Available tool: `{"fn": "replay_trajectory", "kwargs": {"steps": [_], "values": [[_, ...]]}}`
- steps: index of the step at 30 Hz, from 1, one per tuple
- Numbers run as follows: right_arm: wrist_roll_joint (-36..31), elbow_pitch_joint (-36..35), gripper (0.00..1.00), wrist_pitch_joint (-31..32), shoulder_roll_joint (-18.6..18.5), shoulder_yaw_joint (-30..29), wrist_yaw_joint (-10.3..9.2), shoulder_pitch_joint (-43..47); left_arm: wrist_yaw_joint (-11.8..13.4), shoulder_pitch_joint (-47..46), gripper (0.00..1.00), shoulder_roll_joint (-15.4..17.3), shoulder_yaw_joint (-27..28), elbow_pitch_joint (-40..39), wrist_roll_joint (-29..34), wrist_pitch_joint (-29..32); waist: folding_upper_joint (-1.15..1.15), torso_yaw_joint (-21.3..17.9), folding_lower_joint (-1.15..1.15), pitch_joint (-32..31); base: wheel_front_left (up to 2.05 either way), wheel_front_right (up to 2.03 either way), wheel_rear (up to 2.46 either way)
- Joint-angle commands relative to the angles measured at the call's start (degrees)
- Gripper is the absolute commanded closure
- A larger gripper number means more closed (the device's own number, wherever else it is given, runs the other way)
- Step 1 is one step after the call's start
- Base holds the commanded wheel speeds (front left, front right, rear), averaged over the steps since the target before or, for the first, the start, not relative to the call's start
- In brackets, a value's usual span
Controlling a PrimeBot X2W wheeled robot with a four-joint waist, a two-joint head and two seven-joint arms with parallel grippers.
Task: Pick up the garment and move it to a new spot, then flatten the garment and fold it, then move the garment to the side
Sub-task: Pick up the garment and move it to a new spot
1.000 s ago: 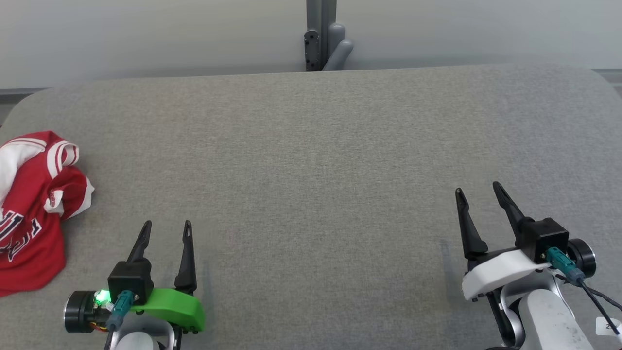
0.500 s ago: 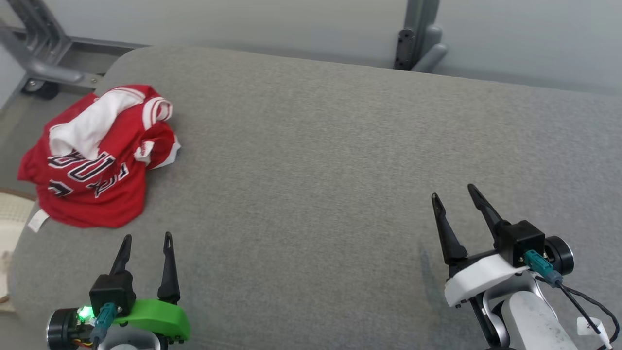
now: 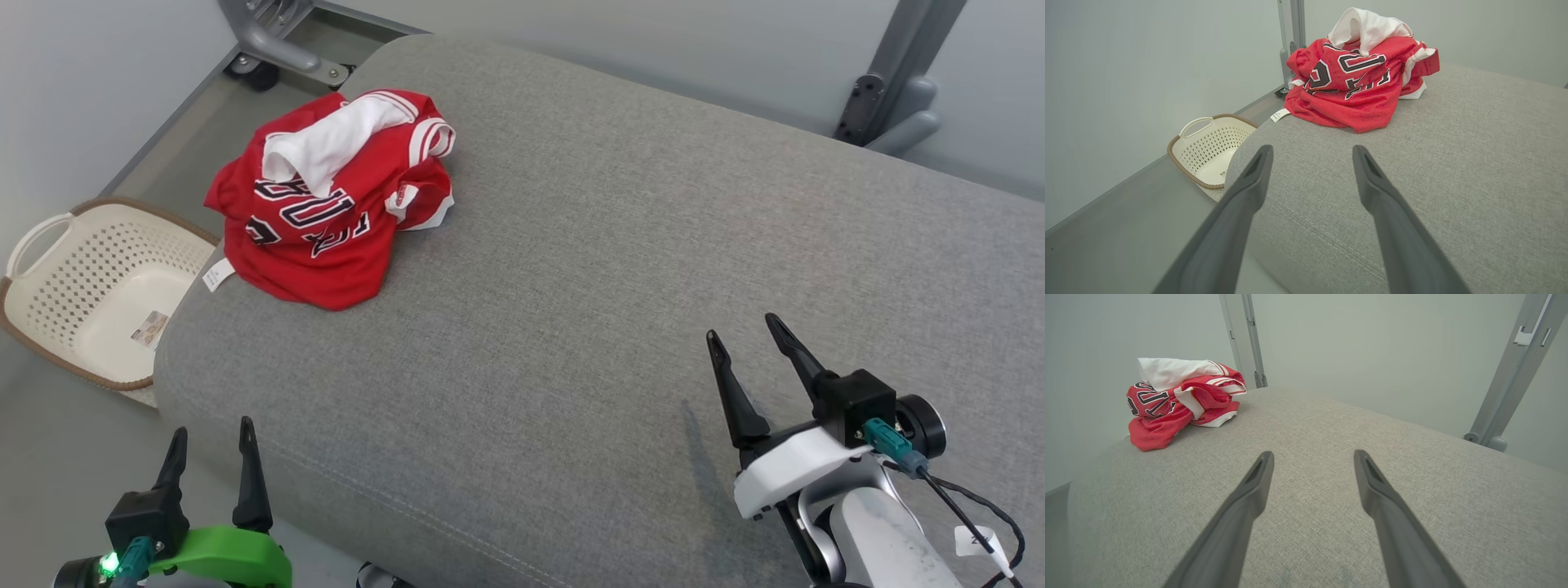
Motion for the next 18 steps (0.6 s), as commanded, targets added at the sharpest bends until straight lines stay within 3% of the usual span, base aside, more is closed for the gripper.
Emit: {"fn": "replay_trajectory", "kwargs": {"steps": [1, 12, 18], "values": [[-0.7, 0.0, 0.0, -0.2, -0.6, 0.0, -0.06, -0.5, -0.3, 0.4, 0.0, -0.1, 0.4, 0.4, -0.3, 0.0, 0.02, 1.6, 0.0, 1.0, 0.0, 0.0, 0.0], [0.2, 0.2, 0.0, -0.2, -2.7, 0.3, -0.05, -2.4, -2.0, -6.3, 0.0, 0.0, 0.9, 2.7, -2.1, 0.0, 0.02, -2.3, 0.0, 5.0, 0.0, 0.0, 0.0], [-0.4, -0.4, 0.0, -0.2, -5.4, 1.5, -0.07, -3.8, -3.0, -15.2, 0.0, 3.1, 1.9, 6.2, -0.9, 0.0, 0.02, -6.2, 0.0, 8.4, 0.0, 0.0, 0.0]]}}
